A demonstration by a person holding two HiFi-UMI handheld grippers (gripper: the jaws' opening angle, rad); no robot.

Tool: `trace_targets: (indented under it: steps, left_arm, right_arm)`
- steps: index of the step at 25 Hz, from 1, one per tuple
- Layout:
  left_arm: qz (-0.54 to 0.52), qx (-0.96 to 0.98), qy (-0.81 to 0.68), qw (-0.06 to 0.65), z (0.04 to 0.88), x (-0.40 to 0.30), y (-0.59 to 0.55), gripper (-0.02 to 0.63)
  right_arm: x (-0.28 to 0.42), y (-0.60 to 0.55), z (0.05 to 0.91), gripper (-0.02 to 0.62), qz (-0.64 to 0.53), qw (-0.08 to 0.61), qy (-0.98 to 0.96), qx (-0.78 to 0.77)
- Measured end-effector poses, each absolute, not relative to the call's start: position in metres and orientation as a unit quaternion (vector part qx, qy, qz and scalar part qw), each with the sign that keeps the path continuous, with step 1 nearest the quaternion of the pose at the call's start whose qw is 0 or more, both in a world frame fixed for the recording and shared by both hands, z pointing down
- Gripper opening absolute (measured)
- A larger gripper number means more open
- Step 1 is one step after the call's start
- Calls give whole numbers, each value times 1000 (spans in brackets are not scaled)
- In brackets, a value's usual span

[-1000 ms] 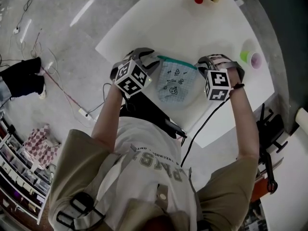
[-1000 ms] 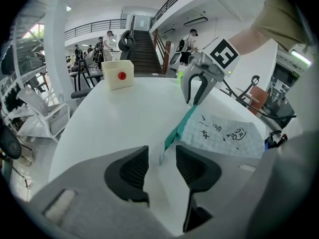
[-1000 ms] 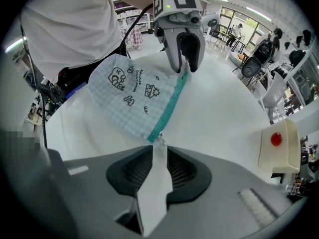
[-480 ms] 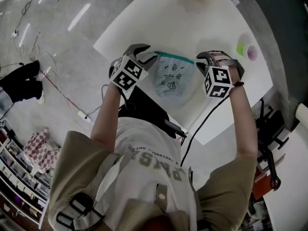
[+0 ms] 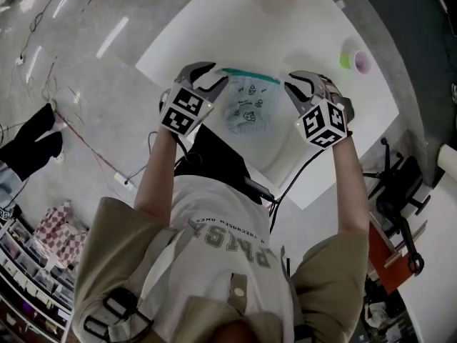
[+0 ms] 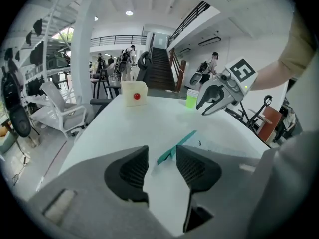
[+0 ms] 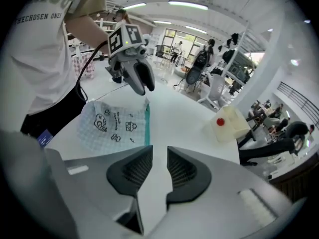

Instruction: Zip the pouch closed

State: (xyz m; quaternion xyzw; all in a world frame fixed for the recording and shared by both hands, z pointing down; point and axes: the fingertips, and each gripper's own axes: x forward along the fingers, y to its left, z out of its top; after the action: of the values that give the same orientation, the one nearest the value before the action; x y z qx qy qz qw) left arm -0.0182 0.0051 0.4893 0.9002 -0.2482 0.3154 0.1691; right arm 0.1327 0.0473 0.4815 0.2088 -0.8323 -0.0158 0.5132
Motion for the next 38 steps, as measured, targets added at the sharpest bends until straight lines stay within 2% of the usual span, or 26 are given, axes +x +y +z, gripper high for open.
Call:
trace_targets:
  steps: [5,12,19,24,30,38]
  left_arm:
    - [287,903,-292,133,464,-19,11,183]
    - [267,901,-327,101,438,-22,30,184]
    - [223,901,-363,78,397,-18,50,184]
    - [169,896,-410,25,351,-16,50,183]
    - [121,892,-436,0,306,-19,57,183]
    - [101,884,-456,-24,282,-24,70,155]
  right_arm:
    - [135,53,452,92,2,447,-837,316]
    - [121,56,394,92,19,309,-847,432]
    - [117,75,339,92,8,223,-835,504]
    - [128,91,305,92,0,154,-807,570]
    - [140,114,272,92,-3,87,-772,630]
    - [150,136,255,92,-7,59,-747,663]
